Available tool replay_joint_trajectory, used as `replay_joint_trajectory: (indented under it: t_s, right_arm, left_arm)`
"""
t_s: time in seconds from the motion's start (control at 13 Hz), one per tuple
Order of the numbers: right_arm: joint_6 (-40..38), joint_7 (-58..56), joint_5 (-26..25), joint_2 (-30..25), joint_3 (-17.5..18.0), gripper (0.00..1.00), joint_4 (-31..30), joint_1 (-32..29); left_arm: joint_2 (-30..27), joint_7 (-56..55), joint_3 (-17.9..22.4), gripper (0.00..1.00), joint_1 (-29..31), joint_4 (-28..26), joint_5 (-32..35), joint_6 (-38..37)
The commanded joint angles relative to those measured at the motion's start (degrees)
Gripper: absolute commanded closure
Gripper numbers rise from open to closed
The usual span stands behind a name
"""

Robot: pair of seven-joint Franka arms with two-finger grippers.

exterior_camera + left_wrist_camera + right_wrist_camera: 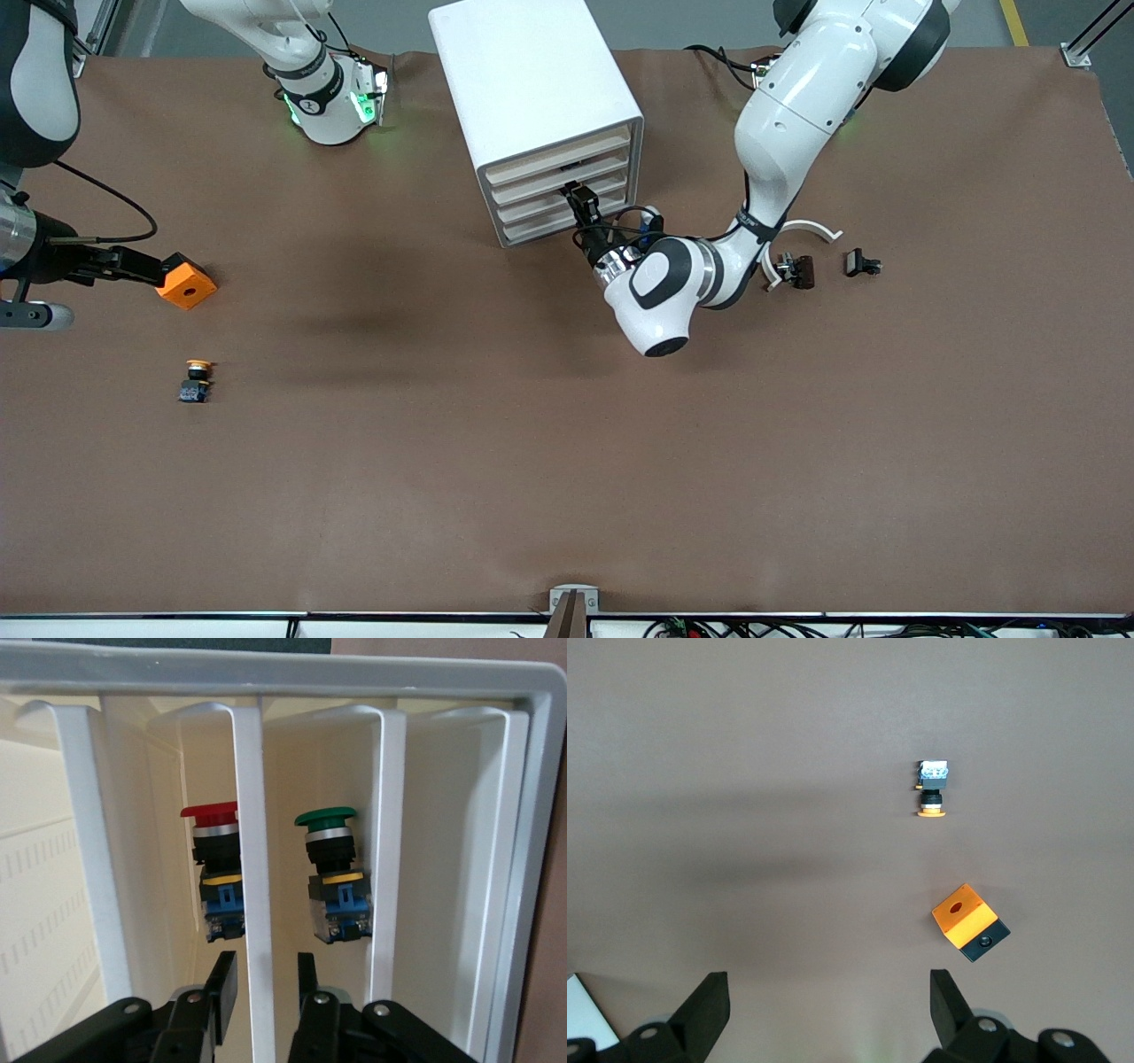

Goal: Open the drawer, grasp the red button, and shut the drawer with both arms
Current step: 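Pull the drawer open with the left gripper while the right gripper approaches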

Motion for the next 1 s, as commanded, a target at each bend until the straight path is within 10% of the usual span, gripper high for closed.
replay_joint_trajectory:
  t_s: [0.0, 0.31, 0.92]
  right_arm:
    - [-0.8, -0.8, -1.1, 0.6, 0.0, 0.0, 0.8, -0.5]
    - [-0.4, 0.0, -1.3, 1.7, 0.0, 0.0, 1.2, -0.6]
    - [-2.6, 19.2, -0.8, 1.6, 0.3, 0.0, 2.0, 3.6]
  left_arm:
    - [0.6, -1.4, 0.3, 0.66, -1.3, 0.5, -1.8, -0.8]
    - [0.7, -2.0, 0.3, 1.0, -1.6, 0.6, -1.9, -0.8]
    - [0.7, -2.0, 1.1, 1.0, -0.3, 1.9, -1.6, -0.4]
